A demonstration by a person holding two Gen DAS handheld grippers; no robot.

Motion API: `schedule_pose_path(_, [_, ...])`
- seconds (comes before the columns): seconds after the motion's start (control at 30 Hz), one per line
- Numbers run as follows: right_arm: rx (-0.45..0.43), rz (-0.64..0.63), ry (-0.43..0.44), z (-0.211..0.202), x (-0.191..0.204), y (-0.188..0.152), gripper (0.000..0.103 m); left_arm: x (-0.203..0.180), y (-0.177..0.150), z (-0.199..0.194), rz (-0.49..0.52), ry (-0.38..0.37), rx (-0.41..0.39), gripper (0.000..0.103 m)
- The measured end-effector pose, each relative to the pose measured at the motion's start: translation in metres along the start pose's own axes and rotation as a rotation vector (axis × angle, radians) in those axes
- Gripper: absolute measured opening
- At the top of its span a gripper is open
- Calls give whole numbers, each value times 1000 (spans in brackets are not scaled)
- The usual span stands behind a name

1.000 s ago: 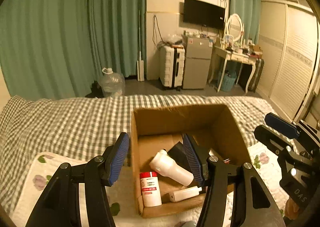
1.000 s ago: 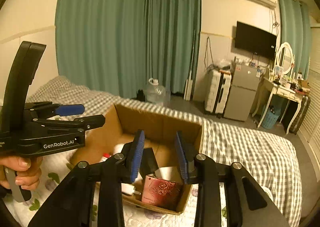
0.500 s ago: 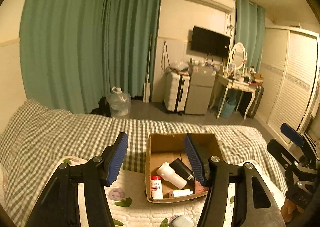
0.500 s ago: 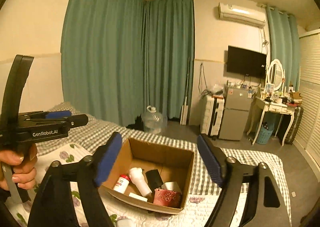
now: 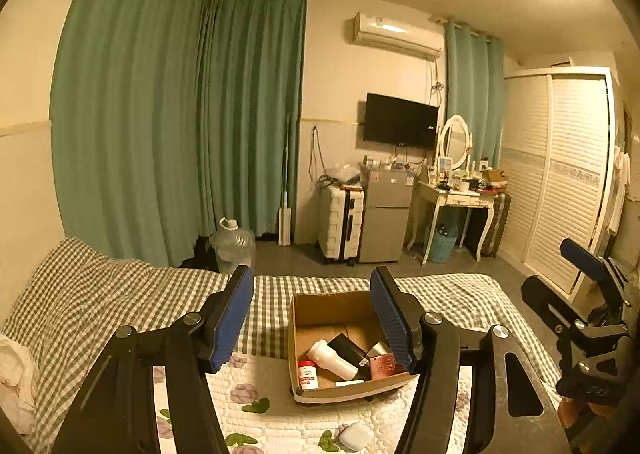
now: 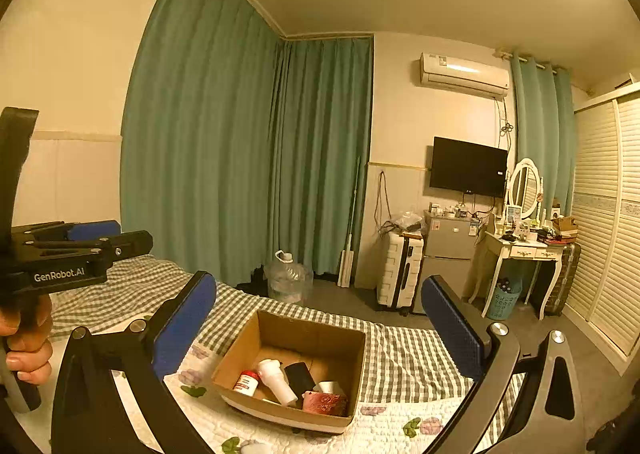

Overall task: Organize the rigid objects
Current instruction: 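Withdraw both tools from the box toward the pale blue earbud case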

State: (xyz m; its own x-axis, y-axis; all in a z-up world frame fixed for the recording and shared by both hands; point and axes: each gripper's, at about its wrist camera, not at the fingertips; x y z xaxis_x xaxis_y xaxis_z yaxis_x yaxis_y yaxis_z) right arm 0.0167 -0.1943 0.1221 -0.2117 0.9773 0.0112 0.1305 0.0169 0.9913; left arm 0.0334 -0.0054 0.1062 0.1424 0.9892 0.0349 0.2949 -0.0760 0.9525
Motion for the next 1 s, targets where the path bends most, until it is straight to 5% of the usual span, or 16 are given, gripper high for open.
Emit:
schedule_pose_path(0.3, [24,-5,-6,-13,8,-15,103,-8,-24,-16,48,22,-42,65])
schedule_pose_path(0.63, [138,36,17,8,4,-65,103,-5,-72,26,29,-42,96,65])
schedule_pose_path(1.0, [274,36,33,59,2,-130,103,-1,-134,79,60,-29,235,63])
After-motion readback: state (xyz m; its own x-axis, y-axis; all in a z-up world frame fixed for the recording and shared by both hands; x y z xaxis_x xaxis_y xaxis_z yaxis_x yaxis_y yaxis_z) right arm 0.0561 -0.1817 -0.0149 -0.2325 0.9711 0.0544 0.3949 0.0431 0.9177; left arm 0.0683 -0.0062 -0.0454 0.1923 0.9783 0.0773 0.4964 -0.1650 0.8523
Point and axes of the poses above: each gripper's, at about its wrist camera, not at the fingertips, and z roughly the way its jaws point, x to its left, y to its top, and after that the axes turned 5 degrees about z, right-handed
